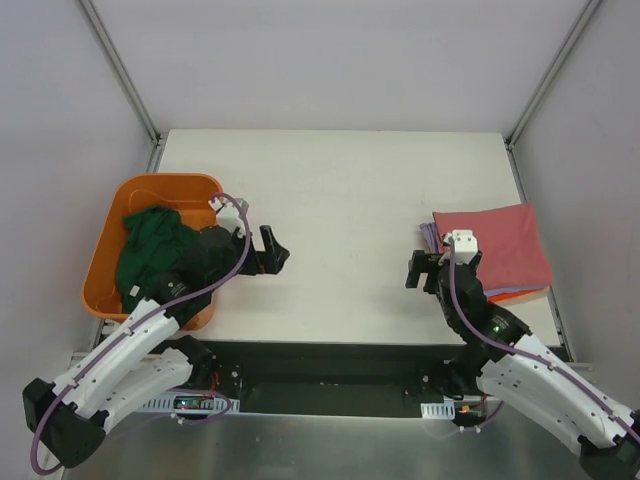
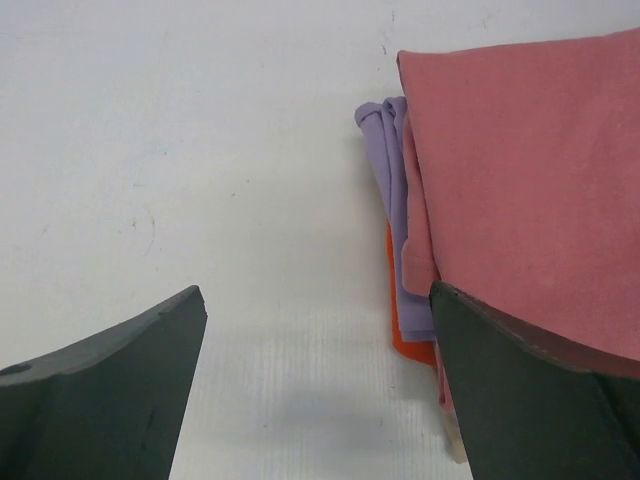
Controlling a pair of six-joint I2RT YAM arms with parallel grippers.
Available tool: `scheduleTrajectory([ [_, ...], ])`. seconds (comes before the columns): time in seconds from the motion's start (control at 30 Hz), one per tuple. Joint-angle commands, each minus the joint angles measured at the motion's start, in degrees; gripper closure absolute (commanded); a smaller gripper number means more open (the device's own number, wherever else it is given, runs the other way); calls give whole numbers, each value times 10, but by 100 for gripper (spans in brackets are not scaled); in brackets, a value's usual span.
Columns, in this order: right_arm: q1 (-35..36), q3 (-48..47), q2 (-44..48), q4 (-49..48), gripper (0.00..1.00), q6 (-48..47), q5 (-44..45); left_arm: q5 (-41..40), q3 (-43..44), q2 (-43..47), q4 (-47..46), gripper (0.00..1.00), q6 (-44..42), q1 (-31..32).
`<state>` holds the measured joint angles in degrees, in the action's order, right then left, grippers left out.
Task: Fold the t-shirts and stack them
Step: Grab crumpled tshirt from bin with the left arm
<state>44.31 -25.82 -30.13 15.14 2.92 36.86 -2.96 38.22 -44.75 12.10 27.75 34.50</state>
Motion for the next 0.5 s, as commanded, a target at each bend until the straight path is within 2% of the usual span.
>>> scheduleTrajectory([
  [0.0,-3,-13,37,-30,4,21,-7,-34,2,40,6,1,12,0],
  [0.2,-2,21,114,-47,4,35,-16,-126,85,-1,29,1,-17,-17],
  [0.27,-3,36,129,-54,4,35,-20,-167,142,-23,56,1,-10,-50],
  [0.37,-3,41,121,-59,4,20,-9,-224,180,-38,70,1,-4,-114],
  [0.47,-3,30,97,-49,4,17,-7,-195,203,-53,104,1,5,-214],
])
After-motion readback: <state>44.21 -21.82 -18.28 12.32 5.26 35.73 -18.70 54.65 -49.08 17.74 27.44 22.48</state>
